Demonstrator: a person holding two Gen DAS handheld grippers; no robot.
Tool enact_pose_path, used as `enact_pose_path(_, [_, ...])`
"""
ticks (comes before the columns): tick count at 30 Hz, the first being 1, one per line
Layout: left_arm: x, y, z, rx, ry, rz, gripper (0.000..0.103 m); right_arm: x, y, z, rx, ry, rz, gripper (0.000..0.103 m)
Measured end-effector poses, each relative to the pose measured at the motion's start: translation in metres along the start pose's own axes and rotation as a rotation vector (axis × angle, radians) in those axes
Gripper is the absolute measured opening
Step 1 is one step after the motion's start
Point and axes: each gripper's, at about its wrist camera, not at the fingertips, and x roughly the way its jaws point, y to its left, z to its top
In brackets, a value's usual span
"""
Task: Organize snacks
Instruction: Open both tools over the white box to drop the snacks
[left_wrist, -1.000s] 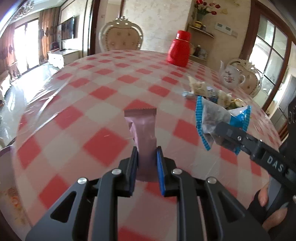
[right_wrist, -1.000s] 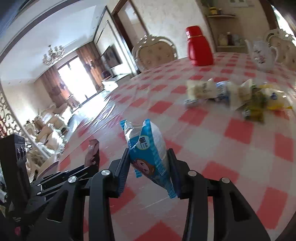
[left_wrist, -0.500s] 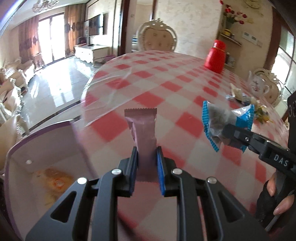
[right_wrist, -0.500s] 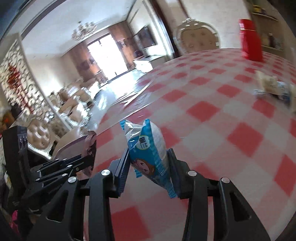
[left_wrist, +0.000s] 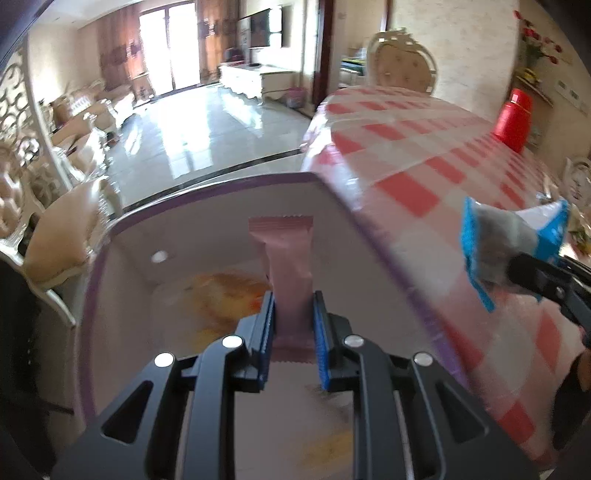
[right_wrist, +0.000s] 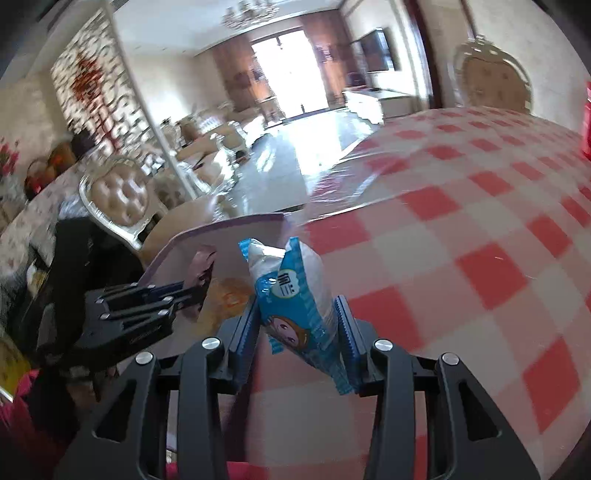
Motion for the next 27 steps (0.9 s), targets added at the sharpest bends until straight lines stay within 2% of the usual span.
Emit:
enact_pose_path(9, [-0.002, 0.028, -0.006, -0.031, 0.018, 0.085, 0.02, 0.009, 0.065, -0.014, -0.195, 0.045, 0.081, 0.041])
enact_pose_path(13, [0.002, 0.032, -0.006, -0.038, 0.029, 0.112, 0.021, 0.011, 0.082, -0.02, -0.274, 0.066, 0.091, 0.042])
enact_pose_path(15, [0.004, 0.035, -0.005, -0.047, 0.034, 0.134, 0.024, 0.01, 0.088, -0.023, -0.308, 0.081, 0.126, 0.042])
enact_pose_path(17, [0.004, 0.038, -0.005, -0.059, 0.032, 0.16, 0.048, 0.008, 0.092, -0.023, -0.323, 0.072, 0.149, 0.048])
enact_pose_path(18, [0.003, 0.04, -0.005, -0.072, 0.026, 0.183, 0.074, 0.007, 0.092, -0.024, -0.325, 0.069, 0.151, 0.06])
enact_pose_path(19, [0.001, 0.041, -0.005, -0.082, 0.014, 0.192, 0.085, 0.004, 0.092, -0.024, -0.322, 0.063, 0.153, 0.066])
enact_pose_path(27, [0.0, 0.021, 0.003, -0.057, -0.01, 0.238, 0.092, -0.009, 0.064, -0.016, -0.248, 0.028, 0.142, 0.067])
